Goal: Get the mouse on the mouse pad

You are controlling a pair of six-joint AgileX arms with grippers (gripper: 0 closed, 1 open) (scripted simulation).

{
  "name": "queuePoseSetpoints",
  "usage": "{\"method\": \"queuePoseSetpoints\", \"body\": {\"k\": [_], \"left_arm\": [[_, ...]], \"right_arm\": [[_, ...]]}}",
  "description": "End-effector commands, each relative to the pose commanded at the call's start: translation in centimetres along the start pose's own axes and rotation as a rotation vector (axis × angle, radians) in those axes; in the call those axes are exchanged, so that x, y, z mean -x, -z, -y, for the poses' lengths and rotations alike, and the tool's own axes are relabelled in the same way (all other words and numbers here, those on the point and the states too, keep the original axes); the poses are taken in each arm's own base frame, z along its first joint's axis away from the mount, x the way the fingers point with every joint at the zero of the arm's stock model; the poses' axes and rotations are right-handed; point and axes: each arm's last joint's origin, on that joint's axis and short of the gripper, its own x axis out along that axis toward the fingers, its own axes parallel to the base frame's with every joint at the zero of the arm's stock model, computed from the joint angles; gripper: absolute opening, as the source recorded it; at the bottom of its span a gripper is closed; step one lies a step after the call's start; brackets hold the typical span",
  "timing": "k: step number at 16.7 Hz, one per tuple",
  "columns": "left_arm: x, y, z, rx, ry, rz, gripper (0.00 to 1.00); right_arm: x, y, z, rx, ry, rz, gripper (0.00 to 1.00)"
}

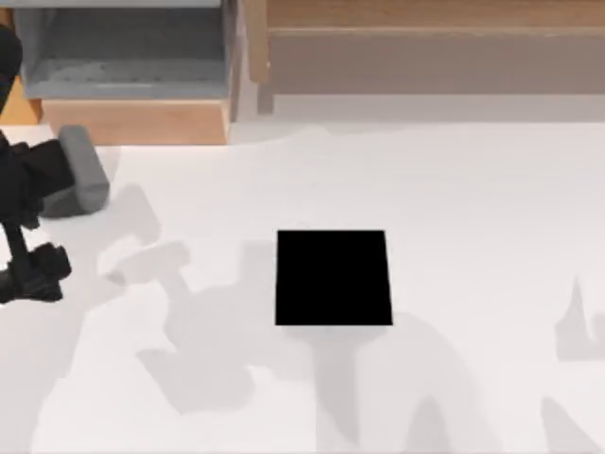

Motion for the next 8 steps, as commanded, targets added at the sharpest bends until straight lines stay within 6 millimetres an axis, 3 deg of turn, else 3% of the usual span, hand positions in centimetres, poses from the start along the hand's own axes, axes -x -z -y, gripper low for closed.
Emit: {"method": "queuePoseSetpoints", "body": {"k": [4, 8], "left_arm": [[-2.2, -2.5, -6.0, -0.143, 0.13, -0.064, 1.0], [-1.9, -4.0, -10.4, -0.239, 0.1, -0.077, 1.0]], "right_arm": [[0.0, 0.0, 0.0, 0.0, 0.0, 0.0, 1.0], [0.0, 0.0, 0.0, 0.0, 0.0, 0.0, 1.0]]}}
